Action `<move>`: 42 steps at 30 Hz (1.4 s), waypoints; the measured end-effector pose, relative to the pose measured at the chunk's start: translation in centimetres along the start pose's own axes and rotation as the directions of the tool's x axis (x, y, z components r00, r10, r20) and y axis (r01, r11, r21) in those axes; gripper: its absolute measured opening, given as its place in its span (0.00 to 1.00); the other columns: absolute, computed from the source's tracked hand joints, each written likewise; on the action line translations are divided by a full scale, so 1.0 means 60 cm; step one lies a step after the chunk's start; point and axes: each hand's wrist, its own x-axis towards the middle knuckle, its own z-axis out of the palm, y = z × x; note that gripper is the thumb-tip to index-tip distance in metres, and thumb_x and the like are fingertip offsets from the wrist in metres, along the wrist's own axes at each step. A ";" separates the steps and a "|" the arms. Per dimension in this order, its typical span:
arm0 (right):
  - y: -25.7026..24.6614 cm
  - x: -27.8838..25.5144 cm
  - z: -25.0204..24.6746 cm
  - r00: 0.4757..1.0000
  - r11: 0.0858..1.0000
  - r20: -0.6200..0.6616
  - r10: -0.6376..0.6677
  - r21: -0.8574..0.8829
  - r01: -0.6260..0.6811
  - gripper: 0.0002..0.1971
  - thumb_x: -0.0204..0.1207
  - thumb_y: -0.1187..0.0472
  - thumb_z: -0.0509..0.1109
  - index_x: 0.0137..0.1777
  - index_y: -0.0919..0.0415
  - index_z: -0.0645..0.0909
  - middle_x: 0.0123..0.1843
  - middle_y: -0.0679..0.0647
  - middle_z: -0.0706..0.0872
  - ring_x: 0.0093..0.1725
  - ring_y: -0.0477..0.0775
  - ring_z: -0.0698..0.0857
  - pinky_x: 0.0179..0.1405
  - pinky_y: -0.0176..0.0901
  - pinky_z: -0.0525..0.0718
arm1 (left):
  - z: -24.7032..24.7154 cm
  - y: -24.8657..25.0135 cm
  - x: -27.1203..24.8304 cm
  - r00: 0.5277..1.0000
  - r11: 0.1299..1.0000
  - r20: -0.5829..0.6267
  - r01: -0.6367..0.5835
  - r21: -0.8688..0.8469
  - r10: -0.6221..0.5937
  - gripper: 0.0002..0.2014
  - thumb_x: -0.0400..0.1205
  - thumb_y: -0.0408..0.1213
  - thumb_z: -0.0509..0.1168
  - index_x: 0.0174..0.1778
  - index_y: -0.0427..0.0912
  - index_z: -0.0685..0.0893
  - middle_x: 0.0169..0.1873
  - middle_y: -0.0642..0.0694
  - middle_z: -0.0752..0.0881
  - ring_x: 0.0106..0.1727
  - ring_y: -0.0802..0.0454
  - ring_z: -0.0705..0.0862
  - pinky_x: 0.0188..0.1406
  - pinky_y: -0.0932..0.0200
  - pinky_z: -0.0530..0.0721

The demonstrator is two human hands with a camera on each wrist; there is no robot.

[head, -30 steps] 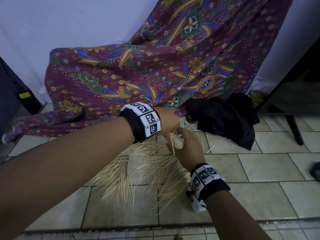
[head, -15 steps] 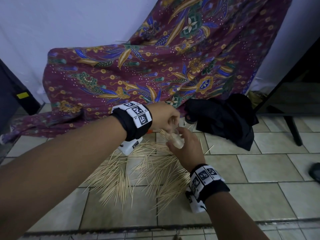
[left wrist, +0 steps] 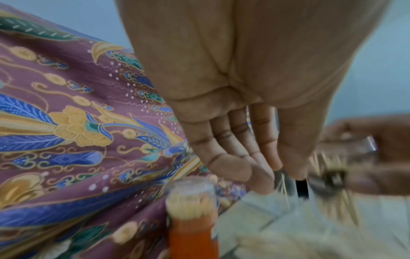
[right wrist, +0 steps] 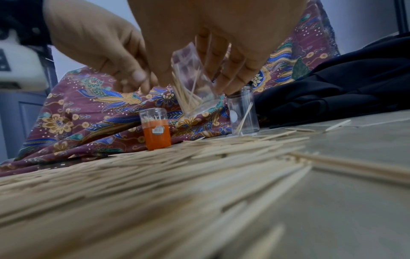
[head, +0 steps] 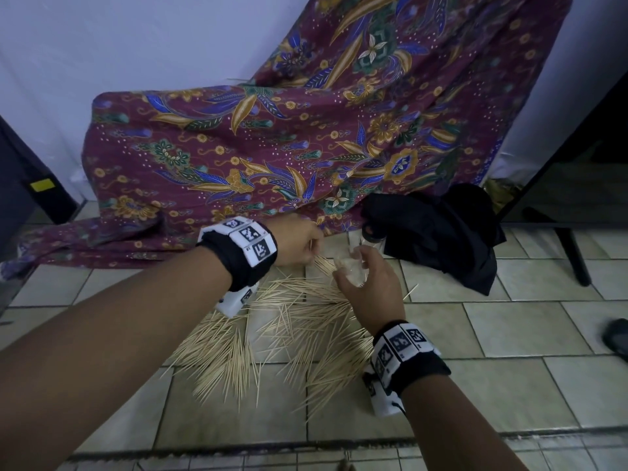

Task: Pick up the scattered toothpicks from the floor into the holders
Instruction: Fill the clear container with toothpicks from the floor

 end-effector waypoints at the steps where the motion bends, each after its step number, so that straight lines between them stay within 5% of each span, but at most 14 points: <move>1: 0.000 0.000 -0.001 1.000 1.000 -0.004 0.010 -0.001 -0.010 0.24 0.72 0.48 0.76 0.66 0.53 0.75 0.58 0.47 0.84 0.57 0.51 0.81 0.55 0.45 0.79 | 0.015 -0.001 0.000 0.999 0.998 0.053 0.000 0.056 -0.003 0.09 0.79 0.44 0.69 0.53 0.47 0.86 0.46 0.53 0.86 0.49 0.53 0.82 0.50 0.56 0.83; 4: 0.002 0.000 -0.001 1.000 1.000 0.006 0.025 -0.012 -0.025 0.26 0.73 0.49 0.76 0.69 0.54 0.74 0.59 0.50 0.84 0.59 0.53 0.82 0.56 0.45 0.78 | 0.073 -0.007 0.004 0.978 0.974 0.207 -0.037 0.223 -0.010 0.24 0.76 0.54 0.71 0.65 0.46 0.80 0.58 0.47 0.82 0.57 0.47 0.81 0.54 0.52 0.82; 9: 0.001 0.000 0.000 0.999 0.999 0.025 0.034 -0.027 -0.033 0.27 0.73 0.48 0.76 0.70 0.54 0.74 0.60 0.51 0.85 0.60 0.53 0.82 0.56 0.45 0.79 | 0.133 -0.024 0.009 0.978 0.952 0.204 -0.030 0.304 -0.034 0.40 0.68 0.65 0.71 0.69 0.42 0.73 0.60 0.44 0.77 0.56 0.43 0.81 0.52 0.45 0.85; 13: 0.004 0.004 0.003 0.999 0.999 0.032 0.033 -0.030 -0.032 0.27 0.73 0.46 0.76 0.69 0.54 0.75 0.61 0.50 0.85 0.60 0.52 0.82 0.57 0.46 0.80 | 0.130 -0.021 0.010 0.983 0.956 0.184 -0.028 0.293 -0.028 0.35 0.72 0.62 0.70 0.68 0.42 0.77 0.59 0.44 0.77 0.56 0.43 0.81 0.53 0.47 0.84; 19: 0.009 0.007 0.009 0.999 0.999 0.028 0.024 -0.031 -0.023 0.27 0.72 0.46 0.76 0.68 0.54 0.75 0.61 0.49 0.85 0.60 0.52 0.82 0.56 0.47 0.80 | 0.127 -0.004 0.006 0.983 0.948 0.181 -0.070 0.311 0.013 0.14 0.81 0.43 0.63 0.55 0.38 0.86 0.53 0.39 0.80 0.52 0.40 0.82 0.49 0.49 0.84; 26: 0.013 0.008 0.013 1.000 0.999 0.022 0.006 -0.040 -0.006 0.26 0.72 0.44 0.75 0.67 0.52 0.75 0.59 0.47 0.85 0.57 0.50 0.82 0.53 0.45 0.80 | 0.134 0.003 0.003 0.985 0.908 0.162 -0.114 0.403 0.052 0.12 0.83 0.33 0.59 0.53 0.37 0.87 0.50 0.39 0.86 0.55 0.40 0.82 0.51 0.50 0.82; 37: 0.010 0.008 0.013 1.000 1.000 0.013 0.000 -0.031 0.000 0.25 0.72 0.45 0.75 0.65 0.53 0.76 0.57 0.47 0.86 0.55 0.51 0.83 0.51 0.43 0.79 | 0.139 0.002 -0.004 0.994 0.919 0.098 -0.077 0.386 0.041 0.15 0.84 0.29 0.57 0.66 0.35 0.79 0.60 0.37 0.80 0.63 0.39 0.77 0.55 0.48 0.77; 42: 0.007 0.008 0.010 1.000 0.999 0.026 0.010 -0.031 -0.009 0.25 0.73 0.44 0.75 0.66 0.53 0.75 0.59 0.47 0.85 0.57 0.50 0.82 0.53 0.44 0.79 | 0.111 -0.005 -0.016 0.994 0.938 0.103 -0.063 0.340 0.029 0.12 0.84 0.30 0.59 0.62 0.35 0.79 0.55 0.36 0.83 0.54 0.37 0.84 0.48 0.50 0.81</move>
